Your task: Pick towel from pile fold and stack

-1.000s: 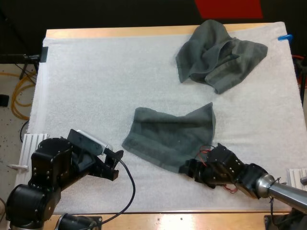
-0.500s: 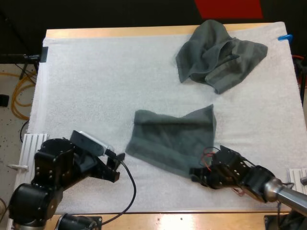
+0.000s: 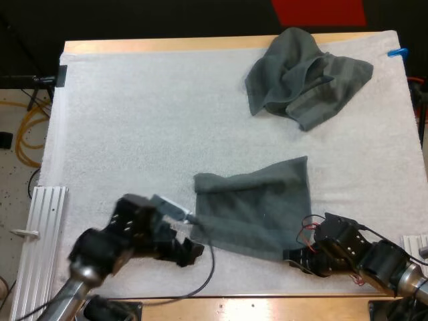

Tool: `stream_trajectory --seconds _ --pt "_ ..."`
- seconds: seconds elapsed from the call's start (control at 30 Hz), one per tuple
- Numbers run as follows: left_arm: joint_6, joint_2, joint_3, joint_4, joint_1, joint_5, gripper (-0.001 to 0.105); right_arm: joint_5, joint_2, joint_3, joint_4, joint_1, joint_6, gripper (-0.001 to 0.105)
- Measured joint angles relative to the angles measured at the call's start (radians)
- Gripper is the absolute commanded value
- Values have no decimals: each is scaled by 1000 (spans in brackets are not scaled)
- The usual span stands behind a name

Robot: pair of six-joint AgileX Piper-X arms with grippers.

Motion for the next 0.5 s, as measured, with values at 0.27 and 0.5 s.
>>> stream_trajectory --seconds 0.27,0.5 --pt "-31 320 0 -190 -58 -57 72 2 0 0 1 0 -2 0" --pt "-71 512 -9 -289 -58 -46 65 2 0 0 3 0 -2 0"
